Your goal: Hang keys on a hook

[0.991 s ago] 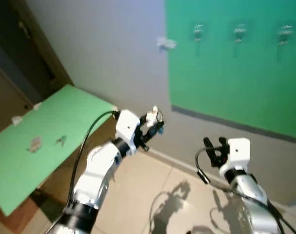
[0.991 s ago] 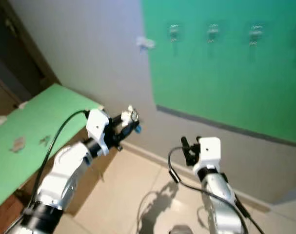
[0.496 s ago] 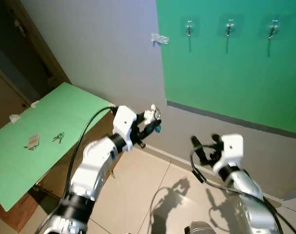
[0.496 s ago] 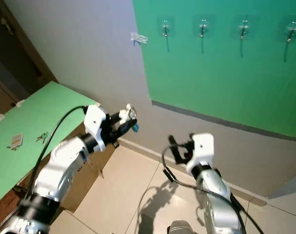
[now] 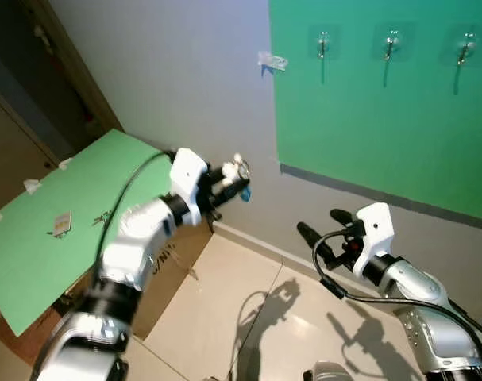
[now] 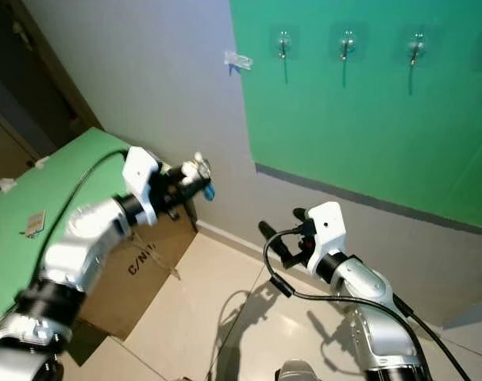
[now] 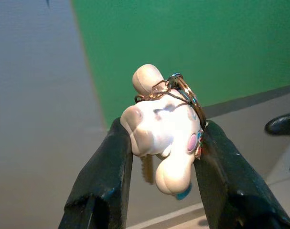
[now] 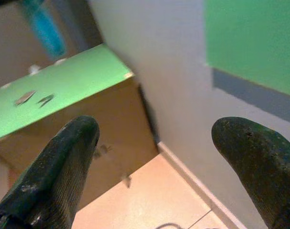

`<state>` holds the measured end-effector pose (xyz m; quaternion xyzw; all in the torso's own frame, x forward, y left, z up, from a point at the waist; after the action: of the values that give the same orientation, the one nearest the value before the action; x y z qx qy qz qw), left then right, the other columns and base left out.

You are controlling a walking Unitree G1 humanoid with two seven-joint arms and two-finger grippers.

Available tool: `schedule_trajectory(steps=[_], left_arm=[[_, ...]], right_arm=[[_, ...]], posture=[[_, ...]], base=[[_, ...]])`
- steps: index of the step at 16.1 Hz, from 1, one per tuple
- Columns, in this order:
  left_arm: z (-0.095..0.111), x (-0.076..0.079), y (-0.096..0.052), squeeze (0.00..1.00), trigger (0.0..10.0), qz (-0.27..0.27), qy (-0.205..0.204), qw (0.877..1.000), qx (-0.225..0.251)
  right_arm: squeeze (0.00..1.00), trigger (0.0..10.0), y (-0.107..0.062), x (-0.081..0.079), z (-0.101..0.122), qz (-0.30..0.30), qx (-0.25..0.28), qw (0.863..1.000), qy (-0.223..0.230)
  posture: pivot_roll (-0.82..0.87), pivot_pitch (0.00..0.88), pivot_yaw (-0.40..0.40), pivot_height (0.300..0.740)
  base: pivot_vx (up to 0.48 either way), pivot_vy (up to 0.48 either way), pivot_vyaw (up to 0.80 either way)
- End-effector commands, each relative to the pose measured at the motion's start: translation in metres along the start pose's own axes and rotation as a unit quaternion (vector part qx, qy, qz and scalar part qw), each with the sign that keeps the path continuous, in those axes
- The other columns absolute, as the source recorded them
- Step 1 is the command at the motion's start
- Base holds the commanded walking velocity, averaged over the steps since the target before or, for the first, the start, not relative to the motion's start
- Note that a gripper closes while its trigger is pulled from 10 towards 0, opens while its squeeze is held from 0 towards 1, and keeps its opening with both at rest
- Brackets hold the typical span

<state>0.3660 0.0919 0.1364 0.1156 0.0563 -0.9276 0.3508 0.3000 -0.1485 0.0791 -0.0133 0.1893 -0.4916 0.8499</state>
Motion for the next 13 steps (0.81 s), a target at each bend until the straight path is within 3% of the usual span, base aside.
schedule_trajectory(steps=[1,4,6,9,10,13], left_arm=[[0.001,-0.008,-0.006,0.0,0.0,-0.025,-0.014,1.0,-0.003],[0.005,-0.01,-0.006,0.0,0.0,-0.065,-0.027,0.997,-0.003],[0.019,-0.02,-0.005,0.0,0.0,-0.109,-0.036,0.993,0.005],[0.024,-0.02,-0.002,0.0,0.0,-0.134,-0.031,0.99,0.002],[0.025,-0.02,-0.001,0.0,0.0,-0.136,-0.031,0.99,0.003],[0.03,-0.016,0.002,0.0,0.0,-0.175,-0.012,0.984,-0.005]], right_arm=[[1.0,10.0,0.004,-0.013,0.008,0.033,0.002,0.999,-0.006],[1.0,10.0,0.005,-0.019,0.014,0.058,-0.006,0.998,-0.012],[1.0,10.0,0.006,-0.032,0.022,0.099,-0.026,0.994,-0.028],[1.0,10.0,0.01,-0.041,0.028,0.114,-0.027,0.993,-0.032],[0.0,10.0,0.011,-0.043,0.029,0.117,-0.027,0.992,-0.036],[0.0,10.0,0.013,-0.05,0.039,0.129,-0.023,0.99,-0.043]], posture=[[-0.33,0.027,0.185,0.74],[-0.33,0.022,0.192,0.74],[-0.33,0.021,0.2,0.74],[-0.34,0.018,0.207,0.74],[-0.34,0.021,0.208,0.74],[-0.34,0.021,0.215,0.74]], base=[[0.0,0.0,0.0],[0.0,0.0,0.0],[0.0,0.0,0.0],[0.0,0.0,0.0],[0.0,0.0,0.0],[0.0,0.0,0.0]])
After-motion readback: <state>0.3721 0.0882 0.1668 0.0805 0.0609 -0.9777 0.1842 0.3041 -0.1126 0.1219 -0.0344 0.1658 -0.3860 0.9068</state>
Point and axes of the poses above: a point about 5 cm out from each wrist's last joint towards the gripper, its own y axis pointing out of the wrist towards the gripper, its own z axis along the axis of the wrist's last joint, x = y × z, the point moved 5 cm from there along y, pointing out of the wrist towards the gripper, and after that the axes turned 14 degrees about y, right-handed, at the moved point
